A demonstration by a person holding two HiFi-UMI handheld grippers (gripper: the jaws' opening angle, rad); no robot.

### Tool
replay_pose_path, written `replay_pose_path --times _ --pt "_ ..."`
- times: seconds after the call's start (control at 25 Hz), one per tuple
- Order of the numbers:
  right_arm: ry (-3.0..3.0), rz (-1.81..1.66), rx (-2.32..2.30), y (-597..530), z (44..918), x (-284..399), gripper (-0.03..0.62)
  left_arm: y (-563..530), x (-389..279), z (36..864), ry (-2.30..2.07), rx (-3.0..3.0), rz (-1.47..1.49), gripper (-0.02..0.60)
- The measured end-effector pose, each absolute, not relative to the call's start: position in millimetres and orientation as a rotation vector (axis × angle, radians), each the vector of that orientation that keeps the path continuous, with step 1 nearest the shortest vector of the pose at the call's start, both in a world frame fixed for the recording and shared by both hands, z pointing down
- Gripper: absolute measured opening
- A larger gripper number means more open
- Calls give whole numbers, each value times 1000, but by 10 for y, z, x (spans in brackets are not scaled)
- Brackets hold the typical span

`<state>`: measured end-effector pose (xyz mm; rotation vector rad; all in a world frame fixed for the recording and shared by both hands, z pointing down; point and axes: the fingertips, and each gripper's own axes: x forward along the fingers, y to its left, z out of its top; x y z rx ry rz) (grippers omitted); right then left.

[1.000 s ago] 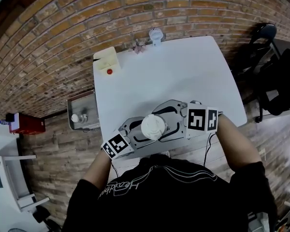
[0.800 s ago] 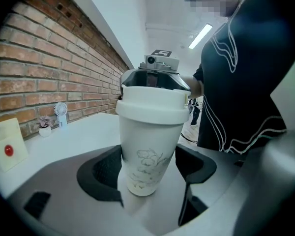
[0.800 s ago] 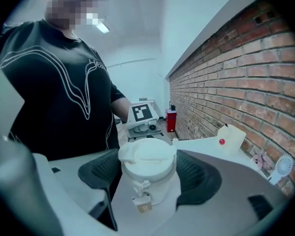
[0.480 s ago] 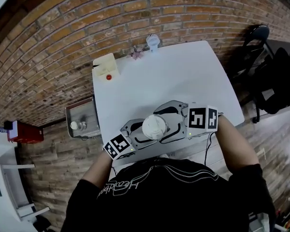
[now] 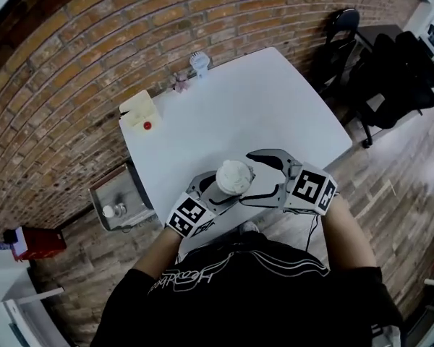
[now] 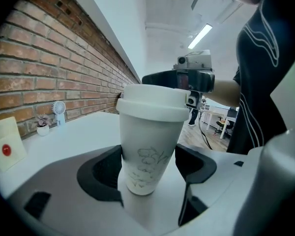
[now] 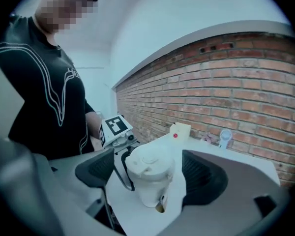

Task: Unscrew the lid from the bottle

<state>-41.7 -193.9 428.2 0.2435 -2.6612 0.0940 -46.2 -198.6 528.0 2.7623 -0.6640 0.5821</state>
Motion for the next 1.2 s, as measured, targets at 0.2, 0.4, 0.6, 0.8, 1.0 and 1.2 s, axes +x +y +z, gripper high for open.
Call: replay_pose_path --times 0.2,0.4,0.6,0.8,1.0,1.2 --pt "-2675 156 655 -1945 4279 -394 401 -1998 -457 5277 -665 2766 590 353" --pt "-2607 233 970 -1928 4391 -386 386 -1997 -434 5275 -668 2761 588 353" --pt "-2548 232 1075 -1924 4453 -481 356 -1981 -434 5295 -637 2763 599 351" --pt "-2496 219 1153 -1985 4470 -447 311 -1988 -427 5297 -642 2756 599 350" --pt "-2504 188 1119 -1979 4462 -448 308 -1988 -425 5302 -644 2777 636 345" --pt "-2518 166 1043 -1976 4453 -422 308 -1978 -410 5298 -647 2775 656 344"
